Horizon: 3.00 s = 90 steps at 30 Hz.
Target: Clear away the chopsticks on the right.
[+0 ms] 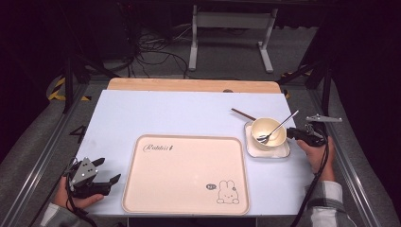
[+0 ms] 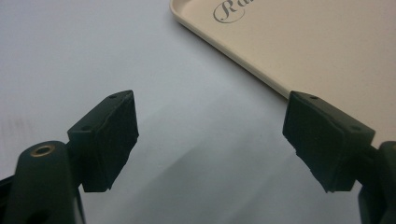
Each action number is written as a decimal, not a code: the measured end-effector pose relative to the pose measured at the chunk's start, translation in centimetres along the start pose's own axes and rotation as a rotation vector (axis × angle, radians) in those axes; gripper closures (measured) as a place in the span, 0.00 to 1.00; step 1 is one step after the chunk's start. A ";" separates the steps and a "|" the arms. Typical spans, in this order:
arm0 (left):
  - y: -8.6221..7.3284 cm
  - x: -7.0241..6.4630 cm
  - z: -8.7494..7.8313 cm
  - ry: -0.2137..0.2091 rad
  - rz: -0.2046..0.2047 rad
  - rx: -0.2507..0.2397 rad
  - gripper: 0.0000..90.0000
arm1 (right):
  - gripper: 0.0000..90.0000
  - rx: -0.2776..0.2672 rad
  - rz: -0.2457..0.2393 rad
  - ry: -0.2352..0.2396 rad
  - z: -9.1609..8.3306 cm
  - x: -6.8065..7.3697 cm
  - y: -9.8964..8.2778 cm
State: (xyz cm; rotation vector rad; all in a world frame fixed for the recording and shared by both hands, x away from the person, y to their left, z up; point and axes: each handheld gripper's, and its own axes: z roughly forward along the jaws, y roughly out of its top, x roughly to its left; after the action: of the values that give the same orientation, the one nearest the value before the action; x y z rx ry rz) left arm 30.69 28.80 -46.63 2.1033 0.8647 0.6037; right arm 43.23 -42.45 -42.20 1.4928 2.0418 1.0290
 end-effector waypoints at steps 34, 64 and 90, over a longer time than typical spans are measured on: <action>0.1 -0.3 0.2 0.000 0.002 0.013 0.21 | 0.83 -0.016 0.066 0.048 0.1 -1.4 -1.0; 0.2 -0.3 0.6 -0.022 0.001 0.024 0.21 | 0.93 0.005 0.054 0.093 1.2 -1.2 -0.7; 0.2 -0.2 0.2 -0.019 0.002 0.003 0.21 | 0.94 -0.193 0.115 -0.009 -2.8 -1.7 -0.8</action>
State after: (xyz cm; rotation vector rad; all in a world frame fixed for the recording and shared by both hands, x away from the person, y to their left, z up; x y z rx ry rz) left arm 30.75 28.47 -46.61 2.1100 0.8537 0.5832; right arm 41.41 -45.08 -41.19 1.5234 1.8099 1.2240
